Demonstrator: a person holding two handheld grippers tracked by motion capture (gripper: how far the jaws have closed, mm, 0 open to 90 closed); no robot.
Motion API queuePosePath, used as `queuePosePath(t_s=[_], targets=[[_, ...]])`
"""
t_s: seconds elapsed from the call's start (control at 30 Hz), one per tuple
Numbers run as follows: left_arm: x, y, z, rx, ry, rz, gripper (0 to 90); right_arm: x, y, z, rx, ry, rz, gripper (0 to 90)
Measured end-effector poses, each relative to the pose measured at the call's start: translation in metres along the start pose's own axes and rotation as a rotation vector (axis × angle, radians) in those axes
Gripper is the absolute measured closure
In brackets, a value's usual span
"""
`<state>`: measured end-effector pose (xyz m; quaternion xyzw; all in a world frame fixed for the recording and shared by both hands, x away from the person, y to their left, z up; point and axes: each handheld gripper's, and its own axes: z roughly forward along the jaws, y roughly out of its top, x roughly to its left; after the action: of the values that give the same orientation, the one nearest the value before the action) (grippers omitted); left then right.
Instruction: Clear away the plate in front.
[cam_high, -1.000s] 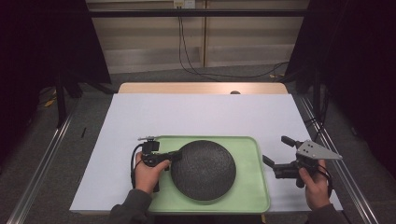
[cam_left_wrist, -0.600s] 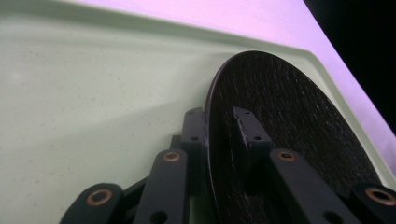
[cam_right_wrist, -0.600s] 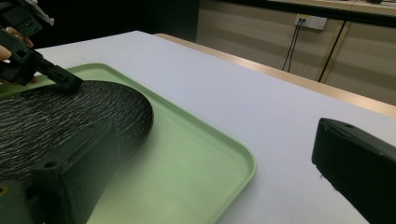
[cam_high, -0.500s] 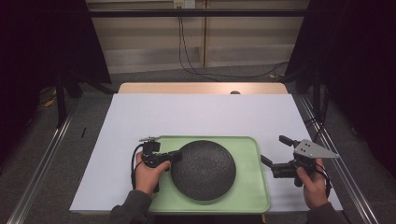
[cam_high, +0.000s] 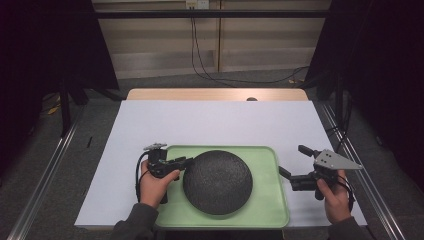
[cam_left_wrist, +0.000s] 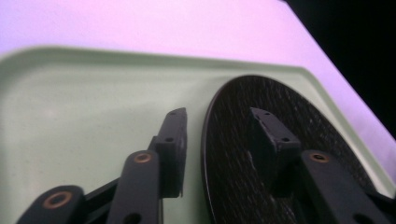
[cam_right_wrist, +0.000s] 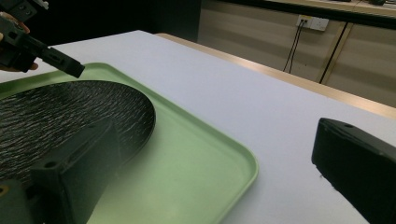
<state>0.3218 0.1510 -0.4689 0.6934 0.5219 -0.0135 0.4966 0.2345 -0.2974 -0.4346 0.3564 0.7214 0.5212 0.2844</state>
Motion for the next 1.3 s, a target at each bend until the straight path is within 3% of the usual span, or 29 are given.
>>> queuePosePath(t_s=[0.4,0.57,0.7,0.73,0.9,1.3], targets=[[0.004,0.009,-0.013,-0.076,-0.029,0.041,43.4,-0.001,0.000,0.001,0.002,0.002,0.000,0.8],[0.006,0.013,-0.017,-0.109,-0.038,0.081,34.1,0.000,0.000,0.001,0.008,0.007,-0.004,0.8],[0.010,0.015,-0.020,-0.121,-0.046,0.089,28.2,-0.001,0.000,0.001,0.002,0.005,-0.001,0.9],[0.011,0.016,-0.022,-0.119,-0.032,0.108,25.9,-0.001,0.000,0.001,0.002,0.004,-0.002,0.9],[0.017,0.017,-0.025,-0.141,-0.015,0.128,19.0,-0.001,0.000,0.000,0.006,-0.003,0.002,0.8],[0.024,0.022,-0.036,-0.164,0.003,0.207,14.6,-0.002,0.000,0.000,0.005,0.002,-0.002,0.9]])
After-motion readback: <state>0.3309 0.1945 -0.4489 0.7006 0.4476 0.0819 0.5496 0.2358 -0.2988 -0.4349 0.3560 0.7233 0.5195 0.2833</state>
